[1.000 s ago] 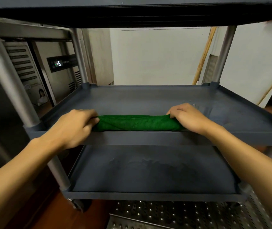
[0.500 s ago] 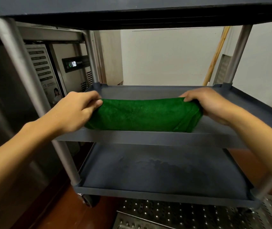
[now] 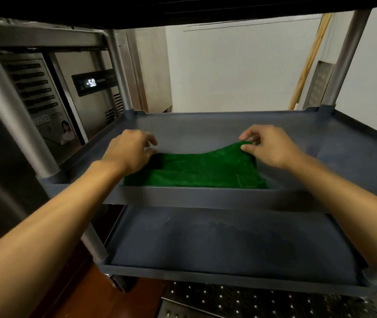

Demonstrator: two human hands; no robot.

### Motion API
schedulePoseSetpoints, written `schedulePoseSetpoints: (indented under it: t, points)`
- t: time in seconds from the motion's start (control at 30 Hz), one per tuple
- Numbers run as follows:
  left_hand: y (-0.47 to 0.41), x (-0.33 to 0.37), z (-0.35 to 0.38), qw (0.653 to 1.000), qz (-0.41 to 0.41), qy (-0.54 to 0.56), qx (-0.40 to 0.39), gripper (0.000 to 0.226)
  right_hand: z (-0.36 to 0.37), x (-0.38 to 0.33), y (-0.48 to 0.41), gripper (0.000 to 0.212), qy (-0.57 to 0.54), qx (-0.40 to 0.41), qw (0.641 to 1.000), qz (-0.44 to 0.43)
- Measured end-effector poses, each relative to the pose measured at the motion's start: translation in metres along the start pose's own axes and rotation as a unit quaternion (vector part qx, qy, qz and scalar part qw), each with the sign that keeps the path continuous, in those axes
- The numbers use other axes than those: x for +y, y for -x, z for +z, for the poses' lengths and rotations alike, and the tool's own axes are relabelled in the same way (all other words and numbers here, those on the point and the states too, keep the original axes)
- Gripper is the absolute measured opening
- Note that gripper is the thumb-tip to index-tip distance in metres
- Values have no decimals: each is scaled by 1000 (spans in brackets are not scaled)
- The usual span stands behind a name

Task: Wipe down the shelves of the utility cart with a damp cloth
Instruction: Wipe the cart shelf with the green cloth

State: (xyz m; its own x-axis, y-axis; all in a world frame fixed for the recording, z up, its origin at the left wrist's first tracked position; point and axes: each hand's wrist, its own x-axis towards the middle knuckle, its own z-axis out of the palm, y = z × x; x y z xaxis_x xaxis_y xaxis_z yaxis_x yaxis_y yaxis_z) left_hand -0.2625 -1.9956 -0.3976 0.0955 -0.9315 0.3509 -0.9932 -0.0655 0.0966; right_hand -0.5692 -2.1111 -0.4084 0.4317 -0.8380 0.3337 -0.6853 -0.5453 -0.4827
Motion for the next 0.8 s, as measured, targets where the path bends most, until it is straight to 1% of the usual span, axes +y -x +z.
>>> schedulePoseSetpoints:
  t: [0.07,0.1,0.17,0.23,0.27,0.37,0.4,0.5,0.57,0.67,0.73,0.8]
  points:
    - [2,1,5,999,42,5,0,27,0,3,6,21,4,-30,999,-29]
    - [5,3,6,997,69,29,-17,30,-1,4,9,22,4,-45,997,-55]
    - [18,9,5,989,109,74,-72,44,-4,2,20,34,-5,-92,990,-102]
    - [31,12,6,983,130,75,-105,59,-3,-1,32,48,-13,-156,981,-118]
    - [35,11,6,982,131,69,-116,65,0,-1,36,53,-7,-173,977,-123]
    - [37,4,0,977,108,64,-172,76,9,2,41,64,20,-175,976,-125]
    - [37,4,-1,975,101,60,-187,80,12,3,43,64,29,-176,977,-119]
    - [44,8,4,972,98,42,-209,93,19,5,49,47,47,-147,979,-129]
    - [51,12,9,976,92,41,-195,93,21,2,52,39,52,-115,981,-150]
    - [49,14,6,977,71,68,-187,85,23,-1,53,32,51,-96,981,-159]
    - [45,14,0,972,46,115,-197,75,23,-4,54,34,57,-93,982,-154]
    - [41,12,-1,968,30,143,-205,56,24,-5,56,36,81,-78,981,-160]
